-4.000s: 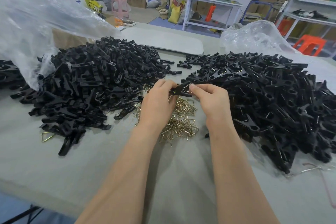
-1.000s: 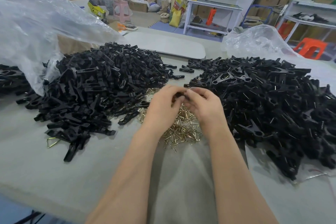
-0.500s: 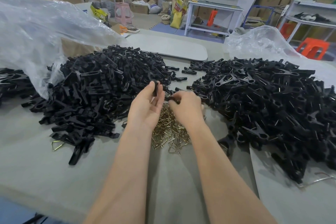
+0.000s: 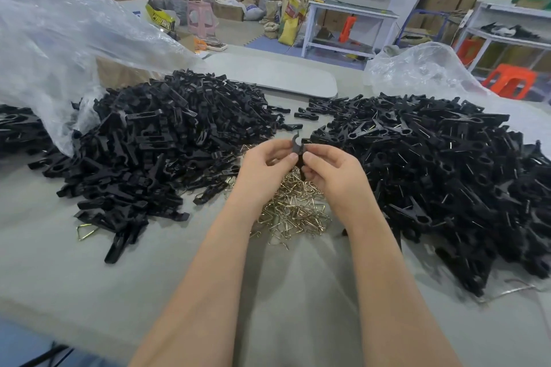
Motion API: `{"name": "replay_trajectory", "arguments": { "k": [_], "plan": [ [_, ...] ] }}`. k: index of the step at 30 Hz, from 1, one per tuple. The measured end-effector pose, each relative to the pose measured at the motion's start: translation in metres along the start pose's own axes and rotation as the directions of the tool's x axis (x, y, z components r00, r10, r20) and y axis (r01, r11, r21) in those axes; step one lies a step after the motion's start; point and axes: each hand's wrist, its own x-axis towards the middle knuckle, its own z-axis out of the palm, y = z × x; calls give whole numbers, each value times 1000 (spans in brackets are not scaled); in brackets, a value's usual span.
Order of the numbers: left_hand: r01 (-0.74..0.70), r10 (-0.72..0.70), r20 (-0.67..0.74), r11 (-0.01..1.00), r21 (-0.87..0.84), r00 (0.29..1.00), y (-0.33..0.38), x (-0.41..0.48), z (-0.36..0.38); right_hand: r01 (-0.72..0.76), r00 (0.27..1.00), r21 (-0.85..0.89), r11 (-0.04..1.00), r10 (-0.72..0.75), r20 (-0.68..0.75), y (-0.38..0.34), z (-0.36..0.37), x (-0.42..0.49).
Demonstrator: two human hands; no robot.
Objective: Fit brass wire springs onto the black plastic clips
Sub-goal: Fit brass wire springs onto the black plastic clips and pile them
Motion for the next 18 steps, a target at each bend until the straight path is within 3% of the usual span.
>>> {"name": "replay_trajectory", "arguments": {
  "k": [5, 9, 11, 15, 18],
  "plan": [
    [95, -97, -2, 981, -171, 995, -1, 2, 2, 128, 984, -285, 950, -159, -86, 2, 7, 2],
    [129, -132, -2, 972, -196, 991, -3, 3, 3, 108, 988, -371, 922, -140, -60, 3, 14, 2],
    [127, -132, -17, 975, -185, 991, -3, 4, 2, 96, 992, -369, 924, -118, -37, 4, 14, 3],
    [114, -117, -41, 991, -69, 992, -2, 3, 3, 67, 982, -209, 976, -102, -162, 3, 8, 3],
    [97, -97, -27, 995, -1, 995, -1, 1, 3, 76, 984, -186, 980, -104, -147, 3, 7, 2]
  ]
}}
